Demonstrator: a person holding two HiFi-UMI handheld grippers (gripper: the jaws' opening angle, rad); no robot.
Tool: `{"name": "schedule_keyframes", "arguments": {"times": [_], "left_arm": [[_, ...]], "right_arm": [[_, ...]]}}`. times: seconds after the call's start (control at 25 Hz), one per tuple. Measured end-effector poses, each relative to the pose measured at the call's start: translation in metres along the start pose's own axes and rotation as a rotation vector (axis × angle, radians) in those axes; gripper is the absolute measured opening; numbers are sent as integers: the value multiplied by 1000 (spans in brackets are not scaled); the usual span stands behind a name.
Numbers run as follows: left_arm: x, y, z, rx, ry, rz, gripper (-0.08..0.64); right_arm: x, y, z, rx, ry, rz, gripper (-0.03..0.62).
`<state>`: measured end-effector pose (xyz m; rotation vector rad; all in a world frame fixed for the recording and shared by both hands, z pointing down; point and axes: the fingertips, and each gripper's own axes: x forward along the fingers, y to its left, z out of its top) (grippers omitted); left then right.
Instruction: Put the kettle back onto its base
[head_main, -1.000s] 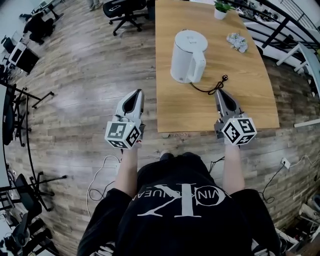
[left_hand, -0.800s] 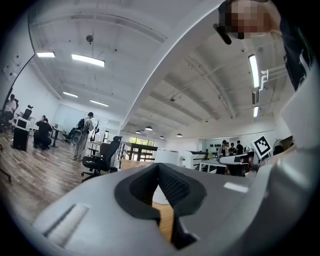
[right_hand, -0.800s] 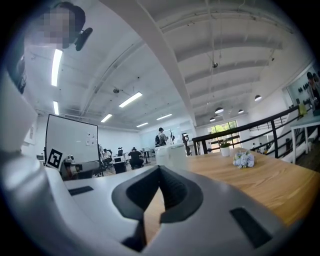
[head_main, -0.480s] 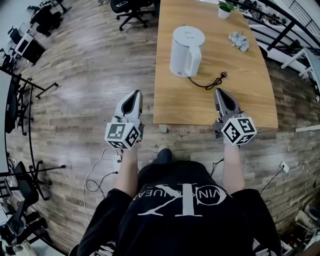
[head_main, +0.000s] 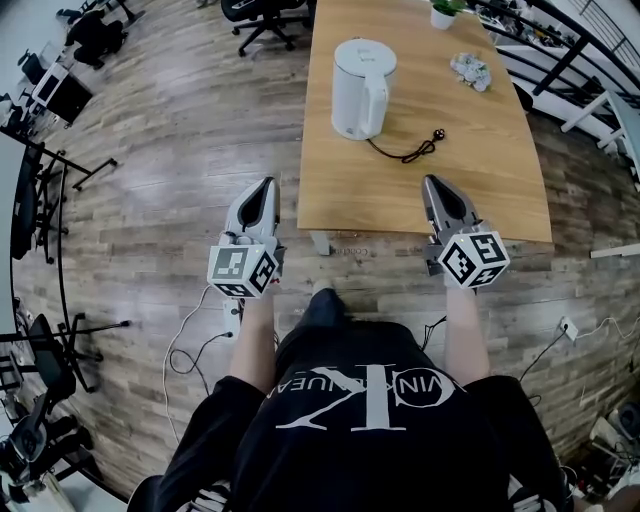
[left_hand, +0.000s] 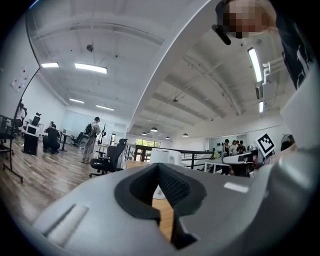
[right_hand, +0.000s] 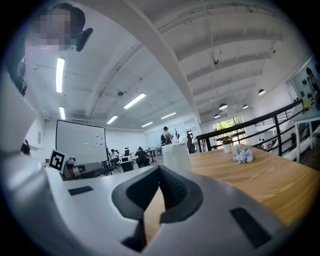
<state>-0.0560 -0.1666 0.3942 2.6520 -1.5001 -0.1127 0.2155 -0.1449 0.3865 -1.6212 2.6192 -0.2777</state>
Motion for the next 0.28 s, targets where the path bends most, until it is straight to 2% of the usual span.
{"name": "schedule_keyframes", "arguments": {"times": [0.28], "left_arm": [[-10, -17, 0, 15, -6, -2, 11]], "right_arm": [[-17, 3, -8, 10, 15, 9, 12]]}}
